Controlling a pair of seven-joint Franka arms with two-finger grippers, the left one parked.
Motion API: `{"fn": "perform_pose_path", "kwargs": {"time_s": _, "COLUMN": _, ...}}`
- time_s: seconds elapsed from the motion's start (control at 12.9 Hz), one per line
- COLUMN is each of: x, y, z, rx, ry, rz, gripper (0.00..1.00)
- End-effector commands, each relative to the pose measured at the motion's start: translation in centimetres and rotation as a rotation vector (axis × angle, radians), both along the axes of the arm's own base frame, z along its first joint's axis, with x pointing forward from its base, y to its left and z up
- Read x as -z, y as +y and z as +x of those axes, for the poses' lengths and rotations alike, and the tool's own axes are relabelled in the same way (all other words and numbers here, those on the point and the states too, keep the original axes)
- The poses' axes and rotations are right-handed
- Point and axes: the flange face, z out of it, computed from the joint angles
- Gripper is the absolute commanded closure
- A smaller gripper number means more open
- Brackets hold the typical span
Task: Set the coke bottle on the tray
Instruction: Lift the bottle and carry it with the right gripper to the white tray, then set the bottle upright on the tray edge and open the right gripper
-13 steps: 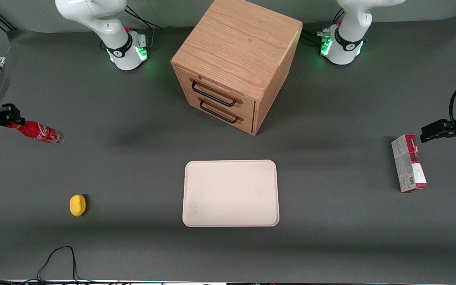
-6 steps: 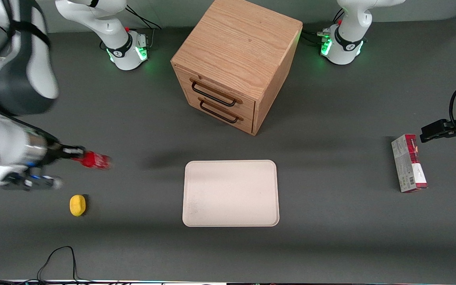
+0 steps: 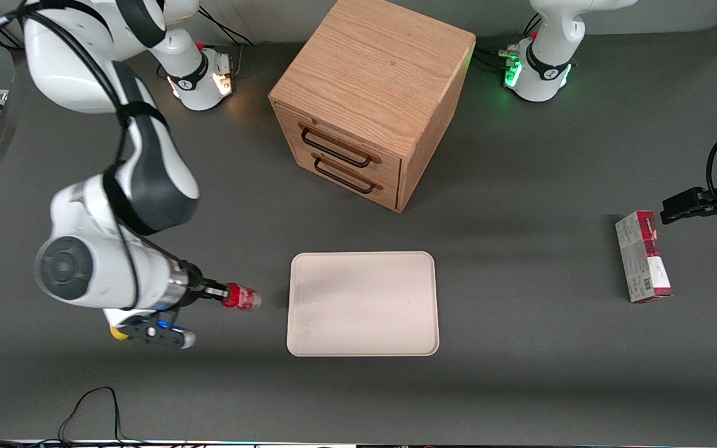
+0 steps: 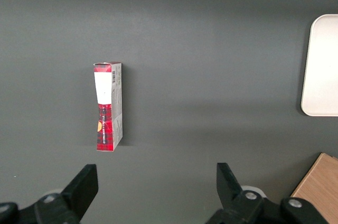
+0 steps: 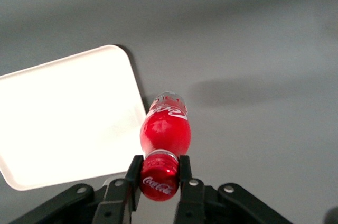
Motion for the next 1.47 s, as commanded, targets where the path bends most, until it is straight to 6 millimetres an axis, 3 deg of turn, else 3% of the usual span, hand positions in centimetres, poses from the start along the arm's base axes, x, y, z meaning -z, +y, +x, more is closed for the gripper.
{"fn": "perform_pose_path", "kwargs": {"time_s": 0.0, "x": 1.2, "y": 3.9, "z": 0.7, "rx": 0.048, "ry": -0.078, "rz": 0.005, "gripper": 1.0}}
{"fn": "perform_pose_path", "kwargs": {"time_s": 0.23, "x": 4.8, "y": 8.5, "z": 0.2, "rx": 0.02, "ry": -0.127, "rz": -0.029, "gripper": 1.0}}
{"fn": "perform_pose_path", "kwargs": {"time_s": 0.39, "x": 6.7, "y": 10.2, "z": 0.3, "rx": 0.055, "ry": -0.164, "rz": -0.027, "gripper": 1.0}}
{"fn": "perform_pose_path", "kwargs": {"time_s": 0.47, "x": 7.5, "y": 10.4, "z": 0.4, "rx": 0.053, "ry": -0.171, "rz": -0.032, "gripper": 1.0}}
{"fn": "perform_pose_path", "kwargs": {"time_s": 0.93, "x": 7.6, "y": 10.4, "z": 0.5, "rx": 0.053, "ry": -0.175, "rz": -0.029, "gripper": 0.99}}
{"fn": "perform_pose_path", "kwargs": {"time_s": 1.01, "x": 7.6, "y": 10.4, "z": 0.5, "rx": 0.054, "ry": -0.175, "rz": -0.03, "gripper": 0.87}}
{"fn": "perform_pose_path", "kwargs": {"time_s": 1.09, "x": 7.6, "y": 10.5, "z": 0.5, "rx": 0.052, "ry": -0.179, "rz": -0.03, "gripper": 0.07}}
{"fn": "perform_pose_path", "kwargs": {"time_s": 1.16, "x": 7.5, "y": 10.7, "z": 0.4, "rx": 0.052, "ry": -0.184, "rz": -0.027, "gripper": 0.0}}
{"fn": "perform_pose_path", "kwargs": {"time_s": 1.4, "x": 7.4, "y": 10.7, "z": 0.4, "rx": 0.052, "ry": -0.184, "rz": -0.027, "gripper": 0.0}}
